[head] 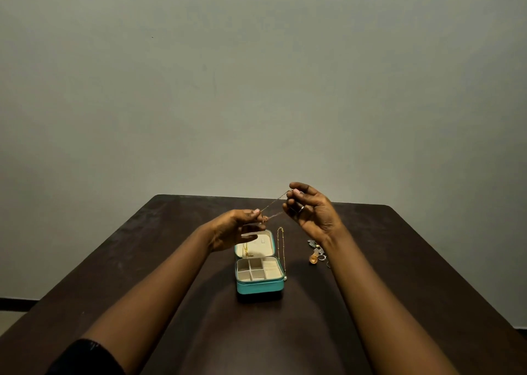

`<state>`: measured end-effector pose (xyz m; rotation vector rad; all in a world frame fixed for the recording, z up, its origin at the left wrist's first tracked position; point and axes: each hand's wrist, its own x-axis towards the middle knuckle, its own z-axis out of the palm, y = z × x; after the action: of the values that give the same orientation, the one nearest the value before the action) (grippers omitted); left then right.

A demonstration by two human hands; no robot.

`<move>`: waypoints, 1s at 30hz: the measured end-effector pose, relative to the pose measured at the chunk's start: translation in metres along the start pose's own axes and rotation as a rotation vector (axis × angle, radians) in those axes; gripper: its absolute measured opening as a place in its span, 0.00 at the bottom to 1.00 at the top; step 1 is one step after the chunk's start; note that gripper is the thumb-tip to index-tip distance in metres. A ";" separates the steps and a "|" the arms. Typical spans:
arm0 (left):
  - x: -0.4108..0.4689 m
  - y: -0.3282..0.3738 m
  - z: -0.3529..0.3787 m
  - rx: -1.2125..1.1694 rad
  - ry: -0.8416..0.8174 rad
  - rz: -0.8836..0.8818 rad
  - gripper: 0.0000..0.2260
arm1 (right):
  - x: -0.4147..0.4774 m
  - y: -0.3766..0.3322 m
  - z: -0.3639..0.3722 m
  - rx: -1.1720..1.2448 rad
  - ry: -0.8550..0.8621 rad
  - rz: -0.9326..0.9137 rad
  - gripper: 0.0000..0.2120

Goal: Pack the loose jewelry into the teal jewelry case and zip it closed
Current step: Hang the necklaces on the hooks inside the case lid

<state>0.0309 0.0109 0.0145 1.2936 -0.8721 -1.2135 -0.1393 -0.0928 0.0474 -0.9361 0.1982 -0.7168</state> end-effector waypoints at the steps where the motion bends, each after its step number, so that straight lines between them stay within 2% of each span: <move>1: 0.000 -0.003 -0.001 0.008 0.008 -0.001 0.10 | 0.000 0.000 0.003 -0.011 -0.006 0.003 0.10; 6: -0.001 -0.014 -0.005 0.012 0.021 -0.009 0.09 | 0.008 0.004 0.017 -0.101 -0.011 0.034 0.09; 10: -0.005 -0.020 -0.010 -0.028 0.026 -0.012 0.10 | 0.014 0.011 0.026 -0.262 -0.022 0.064 0.09; 14: -0.006 -0.017 -0.014 -0.058 0.050 0.089 0.12 | 0.021 0.016 0.032 -0.414 -0.052 0.094 0.08; 21: -0.003 -0.001 -0.006 0.003 0.025 0.239 0.10 | 0.034 0.025 0.035 -0.565 -0.023 0.117 0.07; 30: 0.009 -0.014 -0.015 0.085 0.214 0.318 0.09 | 0.045 0.038 0.028 -0.623 0.015 0.116 0.07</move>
<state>0.0452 0.0076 -0.0029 1.2691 -0.9384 -0.7817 -0.0748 -0.0883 0.0397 -1.4971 0.5031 -0.5590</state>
